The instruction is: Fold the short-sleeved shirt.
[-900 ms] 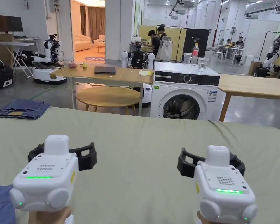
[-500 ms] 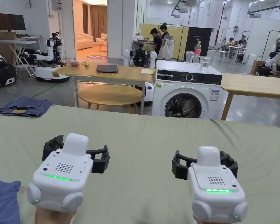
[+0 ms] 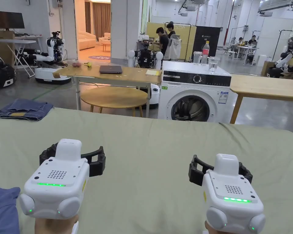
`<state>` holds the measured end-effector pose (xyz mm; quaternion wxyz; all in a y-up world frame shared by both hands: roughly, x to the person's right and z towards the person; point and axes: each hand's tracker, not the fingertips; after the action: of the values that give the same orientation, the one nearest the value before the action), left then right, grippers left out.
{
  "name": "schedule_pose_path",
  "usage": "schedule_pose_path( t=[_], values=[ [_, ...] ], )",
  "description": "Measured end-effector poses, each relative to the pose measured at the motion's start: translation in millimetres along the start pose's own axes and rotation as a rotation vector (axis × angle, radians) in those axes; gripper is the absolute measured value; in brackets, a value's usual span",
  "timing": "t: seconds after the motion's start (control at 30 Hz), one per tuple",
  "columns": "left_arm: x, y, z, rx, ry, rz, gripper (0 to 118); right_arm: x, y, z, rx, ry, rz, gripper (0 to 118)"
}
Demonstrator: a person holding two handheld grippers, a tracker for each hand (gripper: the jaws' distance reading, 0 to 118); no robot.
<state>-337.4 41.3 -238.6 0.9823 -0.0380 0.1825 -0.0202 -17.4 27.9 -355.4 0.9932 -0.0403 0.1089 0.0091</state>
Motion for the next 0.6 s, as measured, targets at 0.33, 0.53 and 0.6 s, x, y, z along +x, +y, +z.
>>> schedule_pose_path(
  t=[0.33, 0.53, 0.6],
  values=[
    [-5.7, -0.8, -2.7, -0.021, 0.019, 0.054, 105, 2.3, 0.8, -2.1, -0.011, 0.007, -0.002, 102],
    [-12.5, -1.9, -3.4, -0.023, 0.037, 0.111, 105, 2.4, -0.1, -1.7, -0.006, 0.002, -0.002, 102],
    [-13.8, -2.6, -4.3, -0.025, 0.039, 0.112, 105, 2.5, 0.1, -1.0, 0.003, 0.0, 0.0, 102]
  ],
)
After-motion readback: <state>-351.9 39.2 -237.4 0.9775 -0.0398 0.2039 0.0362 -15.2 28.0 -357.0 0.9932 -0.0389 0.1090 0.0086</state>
